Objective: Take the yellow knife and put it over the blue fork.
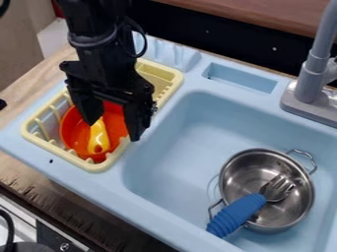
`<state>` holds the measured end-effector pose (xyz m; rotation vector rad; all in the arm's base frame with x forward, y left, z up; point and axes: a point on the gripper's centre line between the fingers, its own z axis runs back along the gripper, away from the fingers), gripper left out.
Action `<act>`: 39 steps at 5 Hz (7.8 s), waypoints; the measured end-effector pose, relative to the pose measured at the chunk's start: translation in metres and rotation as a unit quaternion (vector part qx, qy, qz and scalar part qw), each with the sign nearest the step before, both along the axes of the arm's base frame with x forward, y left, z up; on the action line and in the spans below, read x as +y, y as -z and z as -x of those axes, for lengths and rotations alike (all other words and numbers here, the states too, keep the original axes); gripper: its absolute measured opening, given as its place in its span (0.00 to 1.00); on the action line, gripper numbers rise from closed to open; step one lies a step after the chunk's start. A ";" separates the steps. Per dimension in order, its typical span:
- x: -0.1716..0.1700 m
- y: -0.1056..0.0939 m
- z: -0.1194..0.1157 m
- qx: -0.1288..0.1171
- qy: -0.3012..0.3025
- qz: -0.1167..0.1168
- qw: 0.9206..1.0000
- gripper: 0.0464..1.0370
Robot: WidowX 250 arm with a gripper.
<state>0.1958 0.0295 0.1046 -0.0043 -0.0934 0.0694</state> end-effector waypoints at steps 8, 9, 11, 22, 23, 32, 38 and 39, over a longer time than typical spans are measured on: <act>0.060 0.041 -0.006 -0.006 -0.142 -0.004 0.990 0.96; 0.057 0.048 -0.007 -0.020 -0.144 -0.015 0.989 0.96; 0.056 0.060 -0.014 -0.043 -0.155 -0.029 0.987 0.96; 0.013 0.000 -0.037 0.029 -0.394 0.039 0.918 0.34; -0.017 0.003 -0.041 0.033 -0.424 0.060 0.903 0.34; -0.166 0.058 -0.042 0.041 -0.430 0.065 0.900 0.71; -0.107 0.012 -0.037 -0.046 -0.244 0.010 0.969 0.96; -0.081 0.012 -0.032 -0.044 -0.186 -0.029 0.981 0.96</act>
